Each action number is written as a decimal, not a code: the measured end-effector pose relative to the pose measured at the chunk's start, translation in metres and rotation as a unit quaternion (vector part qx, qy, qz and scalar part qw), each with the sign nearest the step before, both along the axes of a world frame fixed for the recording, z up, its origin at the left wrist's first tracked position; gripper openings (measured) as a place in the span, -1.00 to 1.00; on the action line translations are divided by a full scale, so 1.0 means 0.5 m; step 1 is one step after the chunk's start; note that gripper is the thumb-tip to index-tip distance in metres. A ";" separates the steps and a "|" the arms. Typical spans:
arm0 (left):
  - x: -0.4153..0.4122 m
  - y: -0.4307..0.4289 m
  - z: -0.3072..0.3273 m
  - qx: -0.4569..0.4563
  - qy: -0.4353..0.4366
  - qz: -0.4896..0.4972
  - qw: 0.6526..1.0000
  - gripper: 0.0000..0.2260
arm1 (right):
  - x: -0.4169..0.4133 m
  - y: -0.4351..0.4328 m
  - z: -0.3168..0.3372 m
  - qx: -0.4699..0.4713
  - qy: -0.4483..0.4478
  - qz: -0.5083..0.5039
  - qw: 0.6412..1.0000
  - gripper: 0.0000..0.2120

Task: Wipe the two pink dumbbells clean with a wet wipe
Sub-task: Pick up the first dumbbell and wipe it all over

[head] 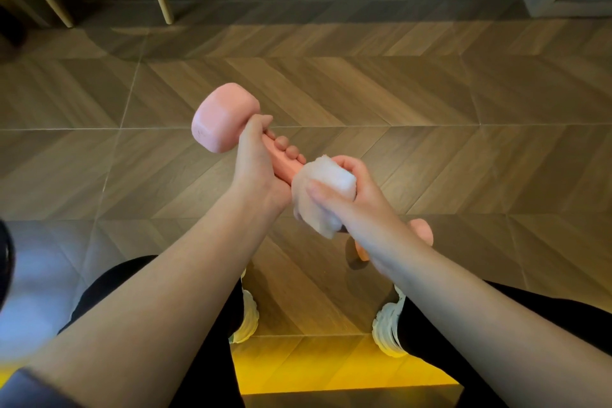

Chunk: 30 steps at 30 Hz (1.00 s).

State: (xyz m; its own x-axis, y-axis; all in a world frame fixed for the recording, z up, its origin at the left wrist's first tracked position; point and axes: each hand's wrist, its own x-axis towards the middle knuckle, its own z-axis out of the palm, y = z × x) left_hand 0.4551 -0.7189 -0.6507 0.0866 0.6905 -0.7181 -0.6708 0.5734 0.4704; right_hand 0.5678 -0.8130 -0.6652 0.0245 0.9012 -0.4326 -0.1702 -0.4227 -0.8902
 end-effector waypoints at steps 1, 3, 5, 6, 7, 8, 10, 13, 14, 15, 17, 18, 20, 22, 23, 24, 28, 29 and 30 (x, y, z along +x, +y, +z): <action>0.001 0.000 0.001 0.004 0.001 -0.006 1.000 -0.73 | 0.003 0.001 0.002 -0.012 0.020 -0.007 1.000 -0.67; 0.002 0.003 0.004 0.015 -0.002 -0.009 1.000 -0.73 | 0.015 0.005 0.009 -0.020 0.043 -0.019 0.999 -0.63; 0.001 0.007 0.007 0.026 -0.001 -0.005 1.000 -0.73 | 0.029 0.004 0.013 -0.017 0.070 -0.006 0.997 -0.48; -0.001 0.009 0.008 0.031 0.001 -0.004 1.000 -0.73 | 0.034 0.003 0.012 -0.010 0.092 0.011 0.996 -0.47; -0.005 0.010 0.009 0.033 0.002 -0.002 0.999 -0.73 | 0.038 0.001 0.011 -0.002 0.107 0.030 0.994 -0.49; -0.008 0.012 0.010 0.033 0.000 0.002 0.999 -0.74 | 0.041 -0.001 0.010 0.002 0.113 0.048 0.992 -0.51; -0.016 0.015 0.010 0.029 -0.005 0.013 0.999 -0.73 | 0.040 -0.001 0.009 0.010 0.102 0.067 0.992 -0.53; -0.023 0.014 0.007 0.019 -0.008 0.017 1.000 -0.73 | 0.025 0.001 0.009 0.018 0.071 0.046 0.996 -0.61; -0.022 0.012 0.005 0.017 -0.009 0.013 1.000 -0.73 | 0.019 0.002 0.009 0.022 0.061 0.035 0.997 -0.64; -0.019 0.010 0.004 0.016 -0.010 0.009 1.000 -0.73 | 0.015 0.003 0.010 0.023 0.053 0.023 0.998 -0.65; -0.014 0.007 0.004 0.017 -0.015 0.005 1.000 -0.73 | 0.013 0.004 0.009 0.020 0.044 0.003 0.999 -0.65; -0.011 0.006 0.005 0.017 -0.018 0.005 1.000 -0.73 | 0.016 0.006 0.009 0.016 0.042 -0.001 0.999 -0.63; -0.008 0.008 0.007 0.026 -0.018 0.004 1.000 -0.73 | 0.028 0.007 0.013 0.009 0.057 0.007 0.998 -0.63; -0.010 0.011 0.009 0.035 -0.011 0.001 0.999 -0.74 | 0.042 0.005 0.015 0.006 0.094 0.033 0.995 -0.63; -0.012 0.013 0.010 0.037 -0.011 0.002 0.999 -0.74 | 0.047 0.004 0.017 0.004 0.110 0.052 0.993 -0.62; -0.014 0.014 0.009 0.037 -0.012 0.003 0.999 -0.74 | 0.050 0.003 0.019 0.005 0.114 0.073 0.991 -0.60; -0.020 0.012 0.004 0.020 -0.020 0.013 1.000 -0.73 | 0.040 0.004 0.020 0.008 0.065 0.070 0.995 -0.53; -0.019 0.009 0.002 0.014 -0.020 0.012 1.000 -0.74 | 0.033 0.004 0.018 0.005 0.044 0.052 0.998 -0.50; -0.016 0.006 0.001 0.007 -0.020 0.010 1.000 -0.74 | 0.028 0.004 0.015 0.002 0.023 0.040 0.999 -0.50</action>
